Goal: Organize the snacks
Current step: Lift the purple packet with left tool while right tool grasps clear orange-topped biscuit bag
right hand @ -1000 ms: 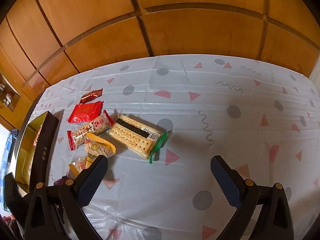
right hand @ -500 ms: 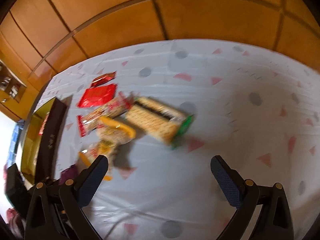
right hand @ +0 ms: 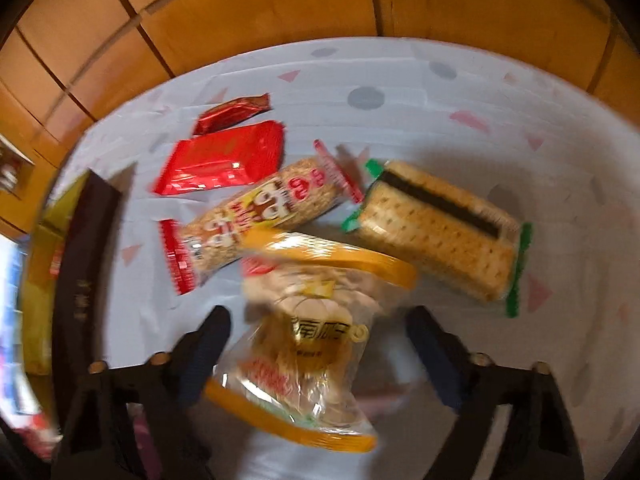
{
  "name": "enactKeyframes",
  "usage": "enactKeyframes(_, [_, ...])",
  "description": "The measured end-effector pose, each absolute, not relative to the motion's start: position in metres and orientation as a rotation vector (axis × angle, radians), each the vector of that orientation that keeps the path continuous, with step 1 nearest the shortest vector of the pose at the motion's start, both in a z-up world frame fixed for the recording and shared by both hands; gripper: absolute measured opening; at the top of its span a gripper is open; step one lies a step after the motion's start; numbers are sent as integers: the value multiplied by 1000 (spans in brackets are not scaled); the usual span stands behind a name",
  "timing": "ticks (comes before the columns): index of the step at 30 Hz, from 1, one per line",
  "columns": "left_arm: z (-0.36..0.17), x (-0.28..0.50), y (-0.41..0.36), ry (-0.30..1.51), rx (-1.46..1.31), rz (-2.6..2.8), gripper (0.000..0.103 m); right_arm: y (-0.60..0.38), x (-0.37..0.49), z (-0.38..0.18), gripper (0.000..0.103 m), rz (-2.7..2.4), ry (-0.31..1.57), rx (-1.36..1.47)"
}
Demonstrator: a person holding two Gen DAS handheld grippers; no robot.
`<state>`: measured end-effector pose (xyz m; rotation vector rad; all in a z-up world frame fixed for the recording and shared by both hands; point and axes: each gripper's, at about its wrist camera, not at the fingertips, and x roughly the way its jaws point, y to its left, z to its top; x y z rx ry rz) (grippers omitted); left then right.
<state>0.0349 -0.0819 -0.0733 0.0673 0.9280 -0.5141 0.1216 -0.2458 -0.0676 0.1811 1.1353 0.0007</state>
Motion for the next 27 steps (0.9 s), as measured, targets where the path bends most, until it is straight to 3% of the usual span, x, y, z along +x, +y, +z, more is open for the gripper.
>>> enactKeyframes(1, [-73, 35, -82, 928, 67, -514, 38, -243, 120, -66, 48, -4, 1126, 152])
enactKeyframes(18, [-71, 35, -87, 946, 108, -496, 36, -260, 54, -72, 52, 41, 1059, 79])
enactKeyframes(23, [-68, 33, -89, 944, 125, -493, 28, -263, 43, -76, 54, 71, 976, 88])
enactKeyframes(27, [-55, 27, -88, 899, 123, -496, 27, -260, 35, -79, 54, 69, 912, 69])
